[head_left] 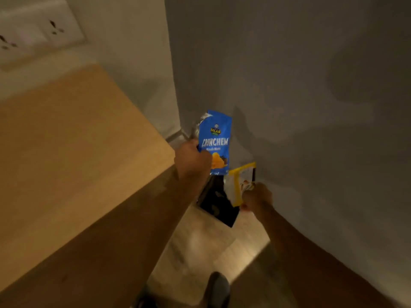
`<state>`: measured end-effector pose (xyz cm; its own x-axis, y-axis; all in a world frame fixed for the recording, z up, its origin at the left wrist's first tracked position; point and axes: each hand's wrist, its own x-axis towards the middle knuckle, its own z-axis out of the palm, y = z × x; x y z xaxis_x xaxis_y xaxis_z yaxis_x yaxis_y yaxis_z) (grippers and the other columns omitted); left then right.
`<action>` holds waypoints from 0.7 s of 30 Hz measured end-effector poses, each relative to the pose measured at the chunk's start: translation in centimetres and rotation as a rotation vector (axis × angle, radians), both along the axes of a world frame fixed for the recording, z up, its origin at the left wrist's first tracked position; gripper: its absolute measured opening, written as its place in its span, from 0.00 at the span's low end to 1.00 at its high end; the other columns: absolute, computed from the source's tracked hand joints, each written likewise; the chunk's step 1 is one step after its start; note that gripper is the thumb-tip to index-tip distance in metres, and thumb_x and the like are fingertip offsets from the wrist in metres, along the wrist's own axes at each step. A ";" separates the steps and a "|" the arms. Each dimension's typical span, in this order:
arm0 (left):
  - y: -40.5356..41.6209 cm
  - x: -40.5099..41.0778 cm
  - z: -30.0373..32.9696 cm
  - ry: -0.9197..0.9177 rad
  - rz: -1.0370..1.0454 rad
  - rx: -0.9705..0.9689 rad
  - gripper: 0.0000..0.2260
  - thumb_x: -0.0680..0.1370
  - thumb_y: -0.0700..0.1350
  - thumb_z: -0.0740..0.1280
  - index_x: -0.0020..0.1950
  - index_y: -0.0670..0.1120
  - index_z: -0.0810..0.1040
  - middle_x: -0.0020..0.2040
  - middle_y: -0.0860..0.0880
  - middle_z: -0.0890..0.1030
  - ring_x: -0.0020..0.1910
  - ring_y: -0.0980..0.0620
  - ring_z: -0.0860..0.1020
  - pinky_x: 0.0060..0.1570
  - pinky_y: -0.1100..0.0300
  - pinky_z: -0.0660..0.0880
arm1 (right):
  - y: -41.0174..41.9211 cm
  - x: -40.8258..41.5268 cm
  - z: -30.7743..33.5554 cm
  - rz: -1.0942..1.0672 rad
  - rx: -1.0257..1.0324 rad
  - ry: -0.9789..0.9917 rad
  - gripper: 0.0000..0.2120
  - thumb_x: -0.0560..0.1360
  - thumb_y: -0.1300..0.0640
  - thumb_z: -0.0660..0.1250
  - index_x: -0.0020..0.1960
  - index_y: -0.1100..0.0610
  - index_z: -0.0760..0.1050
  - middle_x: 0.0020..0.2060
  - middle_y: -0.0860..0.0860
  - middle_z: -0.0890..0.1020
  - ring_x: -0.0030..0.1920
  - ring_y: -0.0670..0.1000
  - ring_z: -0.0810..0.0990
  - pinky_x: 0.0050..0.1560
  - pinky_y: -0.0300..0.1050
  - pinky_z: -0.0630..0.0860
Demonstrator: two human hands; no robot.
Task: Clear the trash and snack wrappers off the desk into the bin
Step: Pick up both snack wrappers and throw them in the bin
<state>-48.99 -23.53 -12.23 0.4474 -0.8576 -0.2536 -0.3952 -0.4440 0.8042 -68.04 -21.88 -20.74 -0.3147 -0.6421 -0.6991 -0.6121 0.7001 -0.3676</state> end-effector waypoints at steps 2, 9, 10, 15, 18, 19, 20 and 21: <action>0.7 -0.4 -4.3 -0.028 -0.043 0.094 0.12 0.75 0.43 0.66 0.57 0.46 0.81 0.49 0.45 0.85 0.46 0.47 0.83 0.45 0.53 0.82 | 0.6 -0.8 -4.7 -0.060 0.084 -0.129 0.20 0.75 0.61 0.71 0.66 0.65 0.76 0.52 0.59 0.83 0.47 0.58 0.86 0.46 0.49 0.87; 3.4 -0.9 -18.3 -0.094 -0.023 0.254 0.08 0.76 0.39 0.69 0.54 0.41 0.82 0.50 0.42 0.83 0.49 0.46 0.81 0.43 0.59 0.72 | 1.1 -1.3 -14.5 -0.439 0.115 -0.522 0.14 0.81 0.66 0.67 0.66 0.63 0.73 0.65 0.68 0.77 0.56 0.67 0.80 0.43 0.59 0.82; 3.7 -1.2 -19.7 -0.076 -0.011 0.270 0.08 0.75 0.38 0.70 0.54 0.41 0.82 0.50 0.42 0.84 0.49 0.46 0.81 0.44 0.58 0.73 | 1.3 -1.6 -15.0 -0.445 0.109 -0.508 0.14 0.81 0.67 0.66 0.65 0.61 0.72 0.64 0.67 0.76 0.56 0.68 0.81 0.39 0.58 0.82; 3.7 -4.2 -25.1 -0.107 -0.054 0.359 0.09 0.72 0.39 0.74 0.51 0.43 0.84 0.49 0.43 0.85 0.45 0.47 0.81 0.43 0.57 0.73 | 1.9 -4.3 -17.1 -0.406 0.075 -0.461 0.31 0.80 0.66 0.67 0.79 0.53 0.60 0.67 0.65 0.75 0.44 0.60 0.80 0.42 0.59 0.81; 2.6 -6.3 -26.9 -0.068 -0.097 0.429 0.10 0.70 0.39 0.75 0.51 0.44 0.84 0.48 0.42 0.85 0.47 0.43 0.84 0.45 0.53 0.78 | 2.0 -6.5 -17.8 -0.339 0.029 -0.398 0.33 0.78 0.66 0.69 0.78 0.52 0.62 0.63 0.65 0.78 0.43 0.58 0.80 0.36 0.51 0.80; 2.1 -6.7 -27.5 -0.060 -0.127 0.455 0.10 0.71 0.40 0.74 0.51 0.45 0.84 0.49 0.43 0.85 0.49 0.42 0.84 0.47 0.52 0.80 | 1.9 -6.8 -17.7 -0.330 0.017 -0.394 0.32 0.78 0.65 0.69 0.78 0.52 0.63 0.59 0.64 0.79 0.42 0.57 0.79 0.35 0.49 0.79; 1.6 -7.1 -27.7 -0.055 -0.181 0.489 0.10 0.72 0.43 0.75 0.52 0.45 0.84 0.51 0.43 0.84 0.51 0.42 0.83 0.48 0.52 0.80 | 1.9 -7.1 -17.8 -0.322 0.007 -0.397 0.31 0.78 0.65 0.70 0.77 0.52 0.63 0.57 0.62 0.78 0.42 0.57 0.78 0.36 0.49 0.79; 1.1 -7.3 -28.0 -0.043 -0.224 0.502 0.11 0.73 0.46 0.74 0.55 0.46 0.84 0.53 0.43 0.84 0.53 0.43 0.82 0.49 0.53 0.79 | 1.7 -7.1 -17.8 -0.303 0.002 -0.392 0.32 0.78 0.63 0.70 0.77 0.52 0.63 0.56 0.61 0.76 0.46 0.58 0.78 0.40 0.51 0.80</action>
